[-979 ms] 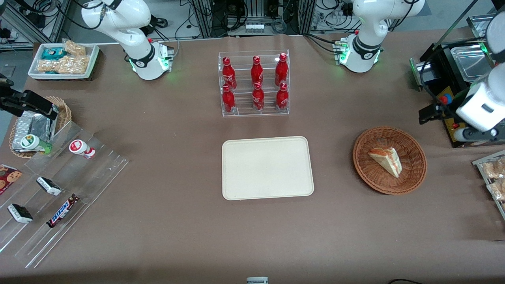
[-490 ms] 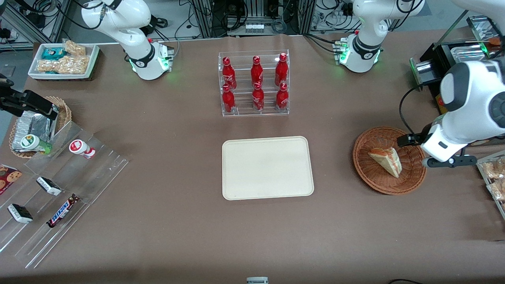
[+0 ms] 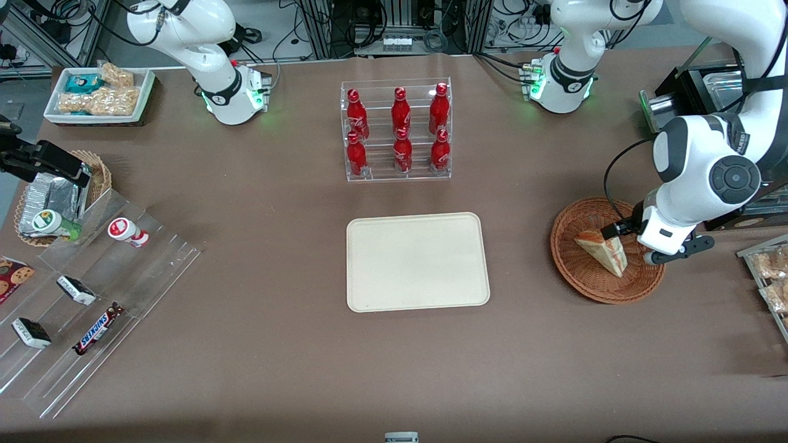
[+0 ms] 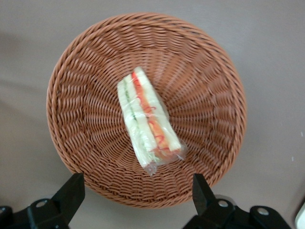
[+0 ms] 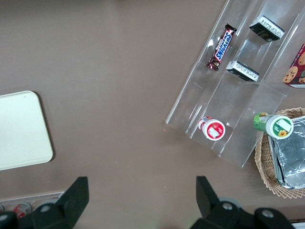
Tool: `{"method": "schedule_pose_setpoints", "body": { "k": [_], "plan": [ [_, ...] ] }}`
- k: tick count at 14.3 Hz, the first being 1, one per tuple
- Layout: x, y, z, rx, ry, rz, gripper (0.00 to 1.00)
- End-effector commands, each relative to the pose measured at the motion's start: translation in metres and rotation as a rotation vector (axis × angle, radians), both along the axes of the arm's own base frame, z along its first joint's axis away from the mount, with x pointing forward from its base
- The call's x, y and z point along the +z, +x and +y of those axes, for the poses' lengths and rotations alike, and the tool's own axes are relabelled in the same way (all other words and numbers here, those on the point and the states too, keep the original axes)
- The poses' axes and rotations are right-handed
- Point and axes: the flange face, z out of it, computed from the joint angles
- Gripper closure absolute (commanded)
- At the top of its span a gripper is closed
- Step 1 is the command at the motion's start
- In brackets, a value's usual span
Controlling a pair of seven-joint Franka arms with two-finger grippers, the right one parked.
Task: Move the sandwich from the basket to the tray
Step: 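Lower the open left gripper over the wrapped sandwich in the basket, then close the left gripper on the wrapped sandwich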
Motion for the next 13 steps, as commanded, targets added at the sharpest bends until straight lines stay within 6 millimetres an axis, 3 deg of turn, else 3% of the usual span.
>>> {"method": "schedule_pose_setpoints", "body": {
  "k": [1,3,6,13],
  "plan": [
    [-0.006,-0.012,0.006,0.199,-0.02,-0.043,0.0],
    [-0.017,-0.018,0.021,0.365,-0.062,-0.079,0.0],
    [-0.037,-0.012,0.02,0.524,-0.076,-0.114,0.0],
    [-0.08,-0.008,0.018,0.595,-0.062,-0.079,0.01]
  ]
}}
